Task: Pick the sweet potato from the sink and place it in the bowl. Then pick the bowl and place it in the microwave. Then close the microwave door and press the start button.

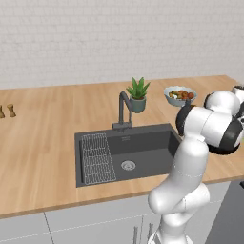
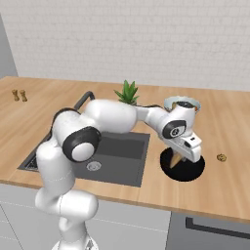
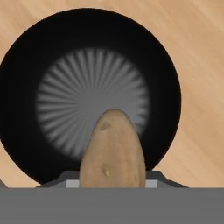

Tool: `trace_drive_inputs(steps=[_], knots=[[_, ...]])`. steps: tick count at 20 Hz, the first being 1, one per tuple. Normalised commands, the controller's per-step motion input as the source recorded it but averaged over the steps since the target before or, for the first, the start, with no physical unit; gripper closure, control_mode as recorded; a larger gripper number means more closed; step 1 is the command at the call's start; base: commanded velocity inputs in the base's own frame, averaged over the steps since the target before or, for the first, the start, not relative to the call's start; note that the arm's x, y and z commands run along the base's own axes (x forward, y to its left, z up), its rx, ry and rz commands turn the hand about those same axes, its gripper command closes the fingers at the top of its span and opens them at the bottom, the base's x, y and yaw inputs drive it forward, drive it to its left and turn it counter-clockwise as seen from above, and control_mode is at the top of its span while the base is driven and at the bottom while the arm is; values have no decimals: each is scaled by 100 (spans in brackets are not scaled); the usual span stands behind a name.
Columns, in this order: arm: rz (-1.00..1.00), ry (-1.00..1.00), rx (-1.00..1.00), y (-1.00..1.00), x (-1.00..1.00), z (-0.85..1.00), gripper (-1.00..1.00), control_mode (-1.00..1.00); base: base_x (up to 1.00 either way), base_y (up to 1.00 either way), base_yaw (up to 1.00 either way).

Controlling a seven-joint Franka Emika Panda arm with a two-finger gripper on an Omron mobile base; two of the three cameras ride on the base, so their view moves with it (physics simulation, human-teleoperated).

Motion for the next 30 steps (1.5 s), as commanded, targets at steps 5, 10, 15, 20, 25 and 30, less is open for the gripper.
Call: trace_drive_inputs(steps=[5, 10, 15, 20, 25, 30], knots=[[0, 5, 1, -3, 16, -36, 100, -100, 0, 0, 0], [0, 6, 0, -2, 7, -35, 100, -100, 0, 0, 0], [0, 10, 0, 0, 24, -24, 100, -100, 0, 0, 0], [0, 11, 0, 0, 31, -23, 100, -100, 0, 0, 0], [0, 2, 0, 0, 8, -28, -100, -100, 0, 0, 0], [0, -3, 0, 0, 0, -28, -100, -100, 0, 0, 0]])
